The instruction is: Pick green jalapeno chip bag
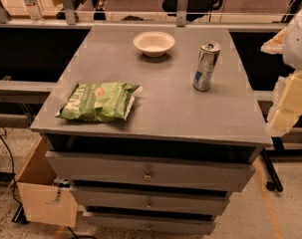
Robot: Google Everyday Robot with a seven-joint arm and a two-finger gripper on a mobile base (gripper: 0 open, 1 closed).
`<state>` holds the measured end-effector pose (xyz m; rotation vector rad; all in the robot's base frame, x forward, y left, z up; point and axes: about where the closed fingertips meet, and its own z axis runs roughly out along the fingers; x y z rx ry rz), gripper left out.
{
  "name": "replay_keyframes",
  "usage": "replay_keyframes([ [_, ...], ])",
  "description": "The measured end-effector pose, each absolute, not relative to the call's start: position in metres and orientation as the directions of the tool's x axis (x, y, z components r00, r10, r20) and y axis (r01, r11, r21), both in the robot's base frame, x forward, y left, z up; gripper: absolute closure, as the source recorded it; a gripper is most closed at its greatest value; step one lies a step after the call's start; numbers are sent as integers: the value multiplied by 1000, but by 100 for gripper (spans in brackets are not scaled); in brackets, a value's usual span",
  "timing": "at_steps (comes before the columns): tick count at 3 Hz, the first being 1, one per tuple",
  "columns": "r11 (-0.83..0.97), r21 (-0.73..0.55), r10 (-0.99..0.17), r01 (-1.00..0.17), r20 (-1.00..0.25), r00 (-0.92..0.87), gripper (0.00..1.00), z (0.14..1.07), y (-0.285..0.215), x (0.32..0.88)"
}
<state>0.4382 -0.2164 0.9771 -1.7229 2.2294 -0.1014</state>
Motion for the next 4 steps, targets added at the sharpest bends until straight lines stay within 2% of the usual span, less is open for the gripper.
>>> replay_keyframes([
  [2,270,-234,-948,-934,-232,-216,0,978,-210,442],
  [4,59,-215,-972,-975,-236,-6,0,984,-110,485],
])
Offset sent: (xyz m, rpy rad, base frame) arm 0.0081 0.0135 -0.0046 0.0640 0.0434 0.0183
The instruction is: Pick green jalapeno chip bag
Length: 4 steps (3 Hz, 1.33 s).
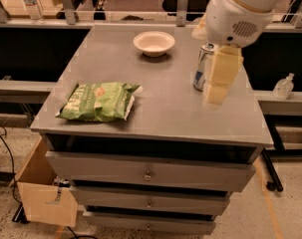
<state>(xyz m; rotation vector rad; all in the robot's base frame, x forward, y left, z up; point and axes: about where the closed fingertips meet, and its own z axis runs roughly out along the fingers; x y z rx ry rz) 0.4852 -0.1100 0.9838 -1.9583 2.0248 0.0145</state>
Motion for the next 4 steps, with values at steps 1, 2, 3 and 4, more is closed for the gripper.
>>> replay_keyframes([
  [1,-74,-208,-955,-975,-268,129,0,976,-36,507],
  [2,-65,-215,-955,-975,-269,123,0,978,-39,507],
  [3,-74,-196,-955,-978,-269,126,0,964,-27,518],
  [4,-156,-127,-957,-980,-226,181,0,927,4,539],
])
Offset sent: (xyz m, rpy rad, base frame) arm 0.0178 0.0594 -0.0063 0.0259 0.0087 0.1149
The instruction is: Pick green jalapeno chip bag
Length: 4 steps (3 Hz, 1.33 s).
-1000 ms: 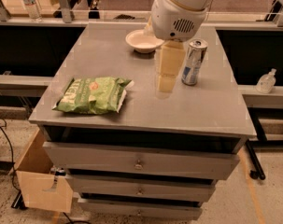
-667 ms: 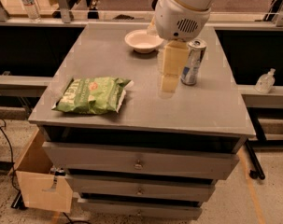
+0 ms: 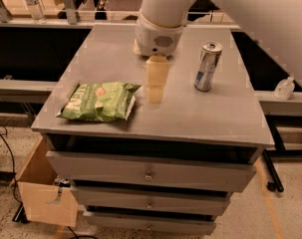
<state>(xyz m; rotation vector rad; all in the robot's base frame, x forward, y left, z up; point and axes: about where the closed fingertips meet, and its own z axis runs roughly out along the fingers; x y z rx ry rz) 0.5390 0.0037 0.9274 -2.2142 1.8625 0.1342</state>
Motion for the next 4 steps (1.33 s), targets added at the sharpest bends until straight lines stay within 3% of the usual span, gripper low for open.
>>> replay_keyframes([
  [2,-280,-35,-940,-959,-191,282,0,877,62,572],
  [4,-296,6,-934,-955,-213,288,42,851,78,579],
])
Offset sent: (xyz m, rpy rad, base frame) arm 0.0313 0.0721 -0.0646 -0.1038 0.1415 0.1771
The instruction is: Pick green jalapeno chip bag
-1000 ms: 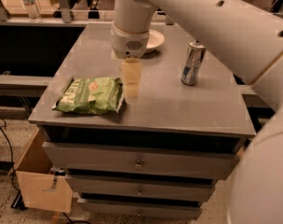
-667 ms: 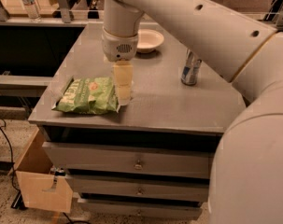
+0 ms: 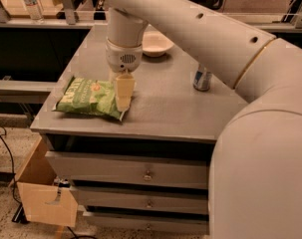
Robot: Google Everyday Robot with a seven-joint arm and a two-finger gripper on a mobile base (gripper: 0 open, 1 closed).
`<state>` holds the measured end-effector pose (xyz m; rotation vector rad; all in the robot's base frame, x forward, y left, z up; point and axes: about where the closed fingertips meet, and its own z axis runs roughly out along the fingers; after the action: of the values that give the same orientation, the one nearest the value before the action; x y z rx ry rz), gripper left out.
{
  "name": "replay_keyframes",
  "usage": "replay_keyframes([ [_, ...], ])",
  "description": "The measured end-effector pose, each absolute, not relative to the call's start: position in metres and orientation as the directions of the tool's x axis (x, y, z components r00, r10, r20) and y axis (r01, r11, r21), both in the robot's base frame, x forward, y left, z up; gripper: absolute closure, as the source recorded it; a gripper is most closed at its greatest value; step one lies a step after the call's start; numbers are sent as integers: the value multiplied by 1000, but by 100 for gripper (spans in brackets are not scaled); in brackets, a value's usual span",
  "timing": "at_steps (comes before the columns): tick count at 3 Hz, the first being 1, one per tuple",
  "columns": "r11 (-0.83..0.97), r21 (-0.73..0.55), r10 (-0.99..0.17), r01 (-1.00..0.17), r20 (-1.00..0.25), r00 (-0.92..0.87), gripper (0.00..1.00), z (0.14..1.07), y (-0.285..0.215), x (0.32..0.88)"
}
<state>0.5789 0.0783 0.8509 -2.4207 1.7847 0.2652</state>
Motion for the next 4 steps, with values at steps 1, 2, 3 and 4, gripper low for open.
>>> replay_keyframes([
  [1,-288,-25,-929,-957,-235,285,64,863,70,585],
  [2,-279,-98,-912,-955,-286,295,88,895,57,589],
  [3,-274,-221,-873,-936,-352,338,100,946,35,586],
  [4,-268,-280,-840,-922,-401,366,100,973,20,583],
])
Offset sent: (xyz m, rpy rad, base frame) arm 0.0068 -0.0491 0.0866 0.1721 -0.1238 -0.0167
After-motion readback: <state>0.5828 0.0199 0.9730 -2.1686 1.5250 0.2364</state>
